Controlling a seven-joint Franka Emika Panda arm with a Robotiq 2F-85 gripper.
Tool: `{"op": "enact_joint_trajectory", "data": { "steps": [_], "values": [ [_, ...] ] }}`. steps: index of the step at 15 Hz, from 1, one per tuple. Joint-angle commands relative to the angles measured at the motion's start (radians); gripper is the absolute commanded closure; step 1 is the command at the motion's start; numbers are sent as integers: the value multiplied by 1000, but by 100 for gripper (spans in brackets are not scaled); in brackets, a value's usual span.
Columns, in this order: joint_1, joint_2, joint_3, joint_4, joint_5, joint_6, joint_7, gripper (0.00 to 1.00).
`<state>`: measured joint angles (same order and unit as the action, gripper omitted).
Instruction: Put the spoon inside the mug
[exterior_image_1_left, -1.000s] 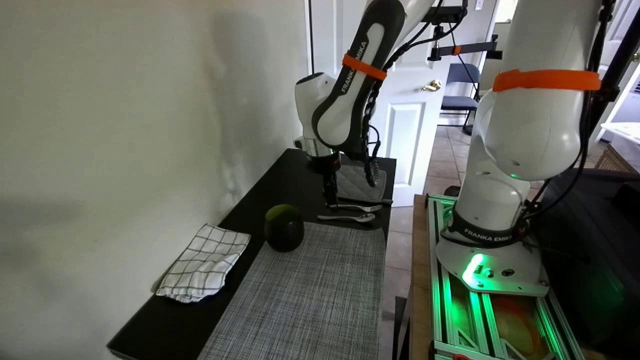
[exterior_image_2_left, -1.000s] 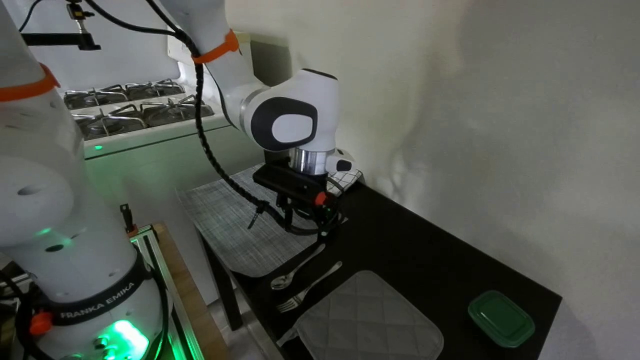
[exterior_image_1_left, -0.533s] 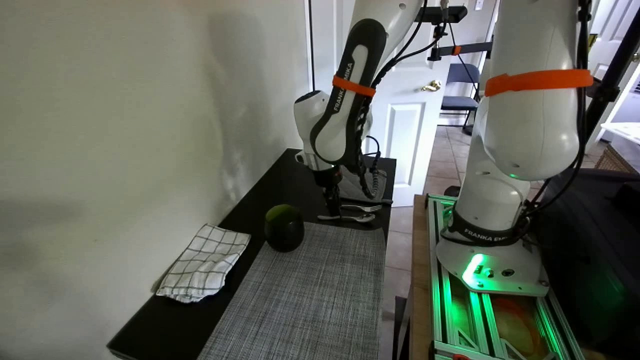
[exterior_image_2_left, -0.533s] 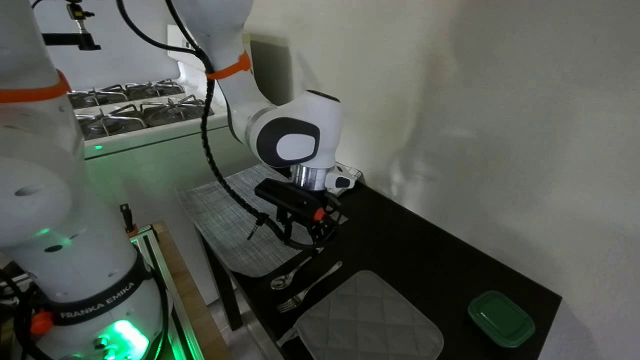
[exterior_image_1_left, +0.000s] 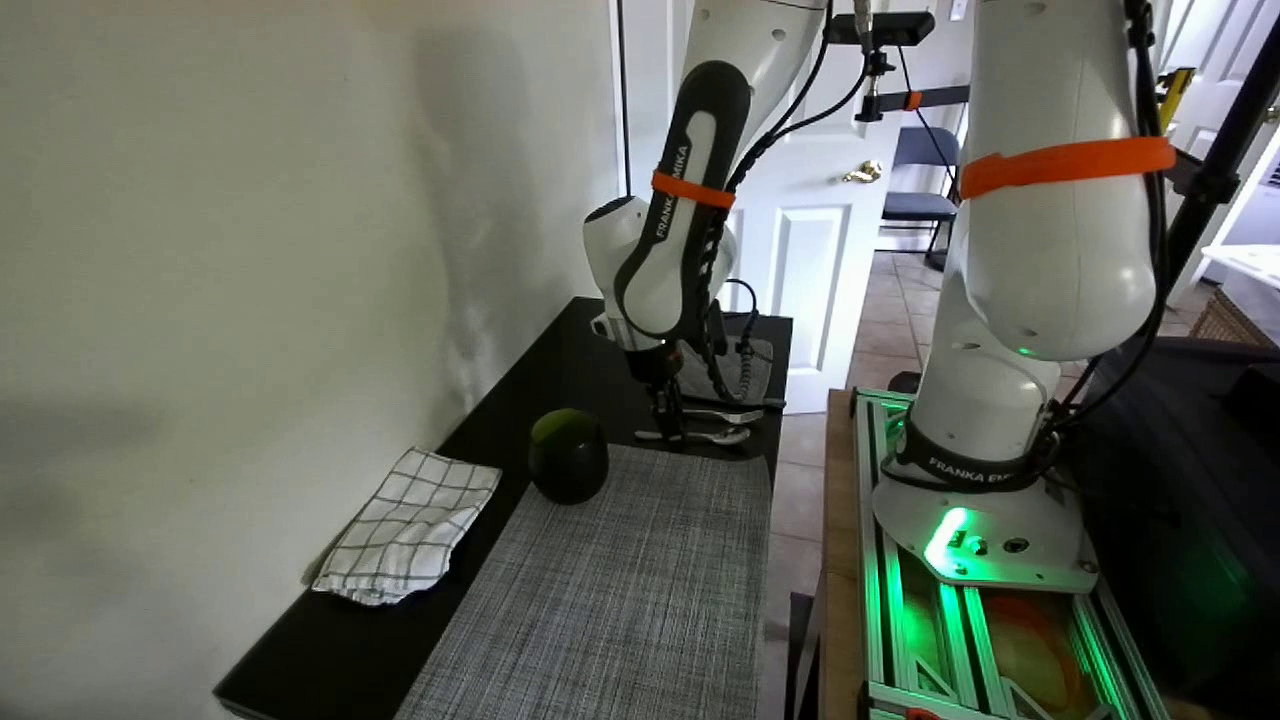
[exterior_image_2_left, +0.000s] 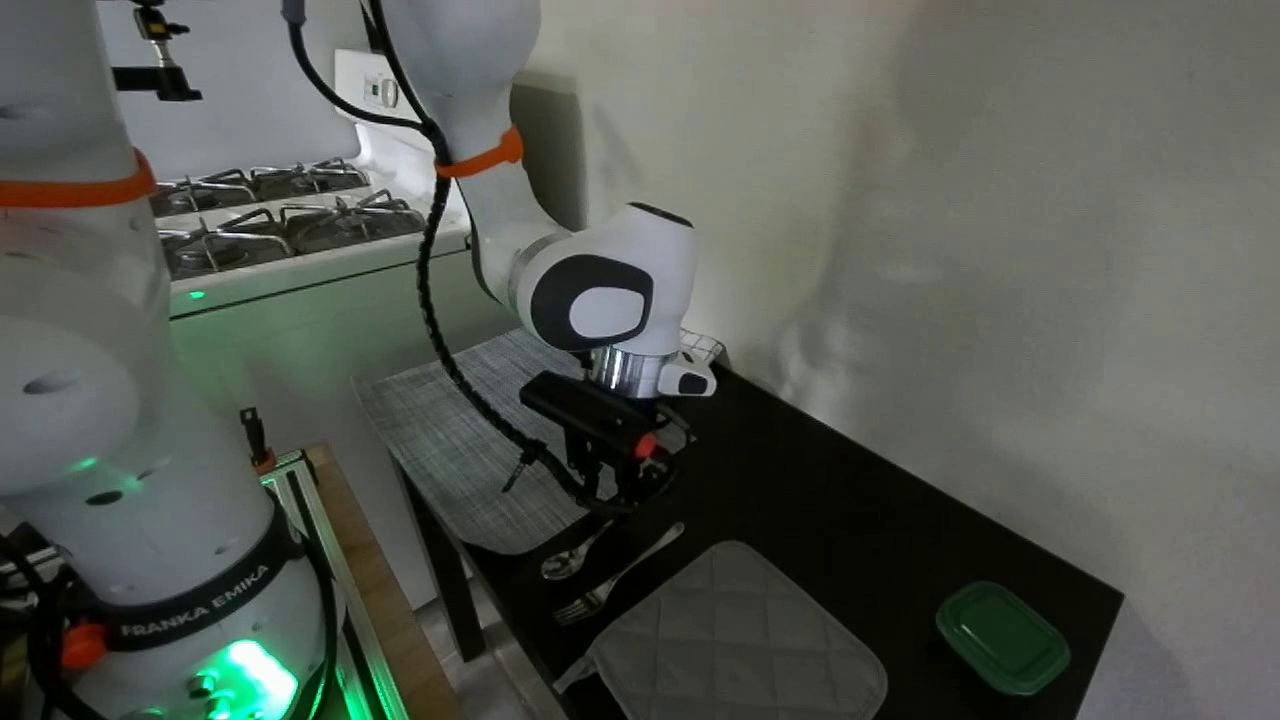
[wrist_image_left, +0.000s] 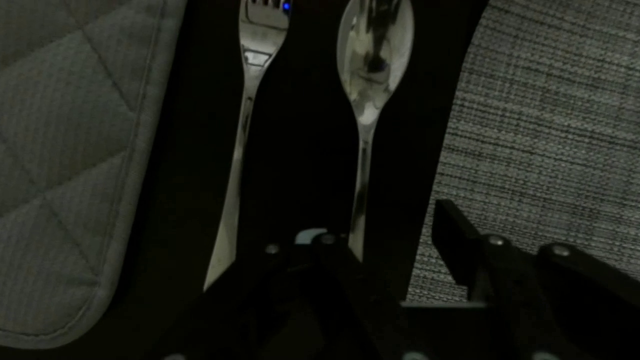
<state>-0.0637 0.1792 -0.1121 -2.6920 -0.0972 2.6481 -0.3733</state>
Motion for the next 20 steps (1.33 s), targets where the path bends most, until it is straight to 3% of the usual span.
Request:
{"op": "enact_joint_trajectory", "data": {
  "steps": [1,2,5,12,20],
  "values": [
    [-18,58,13,24,-27,41,34,60],
    [-19,63,13,26,-27,44,34,75],
    [-22,77,15,36,-28,55,35,99],
    [-31,52,23,30,-18,71,20,98],
    [-63,-211,65,-41,123,36,-132,98]
  ]
}}
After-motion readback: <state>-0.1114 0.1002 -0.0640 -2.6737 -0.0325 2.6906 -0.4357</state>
